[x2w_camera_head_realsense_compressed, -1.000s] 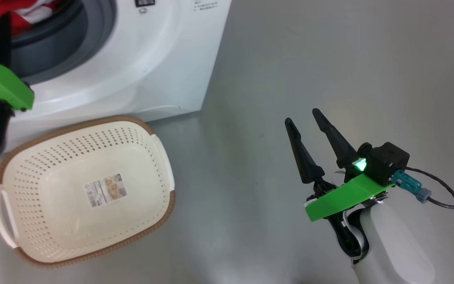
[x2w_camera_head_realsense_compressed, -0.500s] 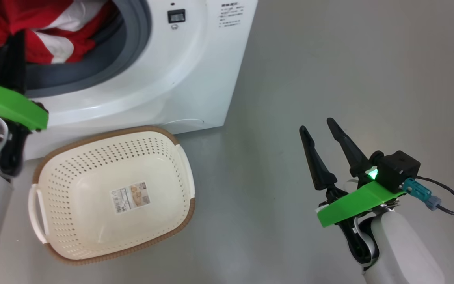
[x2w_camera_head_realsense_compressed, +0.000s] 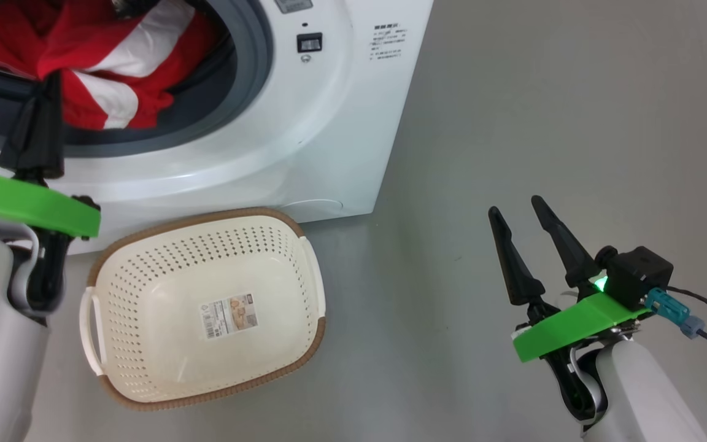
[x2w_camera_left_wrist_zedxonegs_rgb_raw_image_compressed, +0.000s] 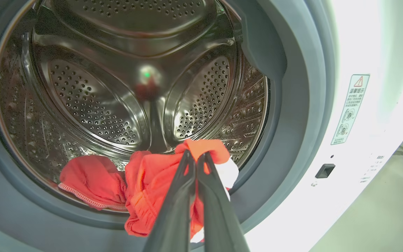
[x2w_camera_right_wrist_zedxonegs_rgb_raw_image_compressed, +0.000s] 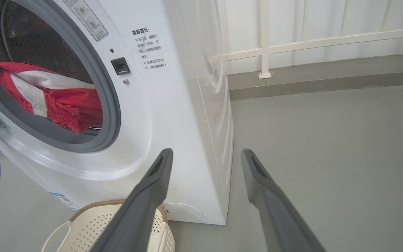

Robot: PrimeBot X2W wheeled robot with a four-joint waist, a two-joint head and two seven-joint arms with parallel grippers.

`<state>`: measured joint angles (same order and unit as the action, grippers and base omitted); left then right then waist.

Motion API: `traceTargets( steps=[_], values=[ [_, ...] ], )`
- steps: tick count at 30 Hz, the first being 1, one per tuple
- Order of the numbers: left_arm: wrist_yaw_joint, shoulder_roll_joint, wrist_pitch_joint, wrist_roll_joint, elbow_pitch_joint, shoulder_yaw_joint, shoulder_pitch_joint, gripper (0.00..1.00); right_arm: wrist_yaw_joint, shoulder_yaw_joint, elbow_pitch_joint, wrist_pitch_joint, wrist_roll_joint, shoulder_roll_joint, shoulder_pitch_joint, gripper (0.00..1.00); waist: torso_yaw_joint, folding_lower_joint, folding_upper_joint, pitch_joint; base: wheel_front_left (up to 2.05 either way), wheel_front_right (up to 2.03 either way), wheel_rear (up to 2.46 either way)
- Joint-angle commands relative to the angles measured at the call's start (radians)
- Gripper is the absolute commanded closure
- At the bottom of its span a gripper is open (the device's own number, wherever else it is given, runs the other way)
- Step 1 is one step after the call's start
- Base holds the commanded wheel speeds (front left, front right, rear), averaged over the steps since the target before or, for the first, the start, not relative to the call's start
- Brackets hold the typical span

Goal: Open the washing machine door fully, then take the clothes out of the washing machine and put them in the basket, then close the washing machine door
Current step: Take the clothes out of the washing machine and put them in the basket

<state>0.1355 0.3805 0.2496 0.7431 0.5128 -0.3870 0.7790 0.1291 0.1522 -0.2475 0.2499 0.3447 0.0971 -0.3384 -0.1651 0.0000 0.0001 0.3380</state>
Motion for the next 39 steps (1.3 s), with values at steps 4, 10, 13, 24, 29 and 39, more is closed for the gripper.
traceTargets(
  steps=[4,10,13,24,29,39],
  values=[
    [-0.005,0.029,0.012,-0.045,-0.091,0.086,-0.045,1.0,0.002,0.011,0.027,0.012,-0.007,0.005,0.022,0.0,0.013,0.0,-0.0001,-0.015,0.0,0.0,0.0],
    [-0.005,0.012,0.012,-0.081,-0.193,0.154,-0.117,1.0,0.002,-0.001,0.029,0.012,-0.005,0.014,0.028,0.0,0.022,0.0,-0.0001,-0.025,0.0,0.0,0.0],
    [-0.005,0.006,0.012,-0.099,-0.248,0.175,-0.149,1.0,0.002,-0.005,0.03,0.012,-0.006,0.017,0.03,0.0,0.026,0.0,-0.0001,-0.029,0.0,0.0,0.0],
    [-0.011,-0.011,0.012,-0.146,-0.49,0.262,-0.277,1.0,0.002,-0.02,0.034,0.012,-0.005,0.031,0.048,0.0,0.043,0.0,-0.0001,-0.056,0.0,0.0,0.0],
    [-0.03,-0.004,0.005,-0.151,-0.58,0.265,-0.33,1.0,0.002,-0.021,0.036,0.012,-0.006,0.033,0.05,0.0,0.049,0.0,-0.0001,-0.058,0.0,0.0,0.0],
    [-0.033,-0.024,-0.004,-0.14,-0.502,0.215,-0.439,1.0,0.002,-0.011,0.043,0.012,-0.008,0.024,0.042,0.0,0.043,0.0,-0.0001,-0.032,0.0,0.0,0.0]
  ],
)
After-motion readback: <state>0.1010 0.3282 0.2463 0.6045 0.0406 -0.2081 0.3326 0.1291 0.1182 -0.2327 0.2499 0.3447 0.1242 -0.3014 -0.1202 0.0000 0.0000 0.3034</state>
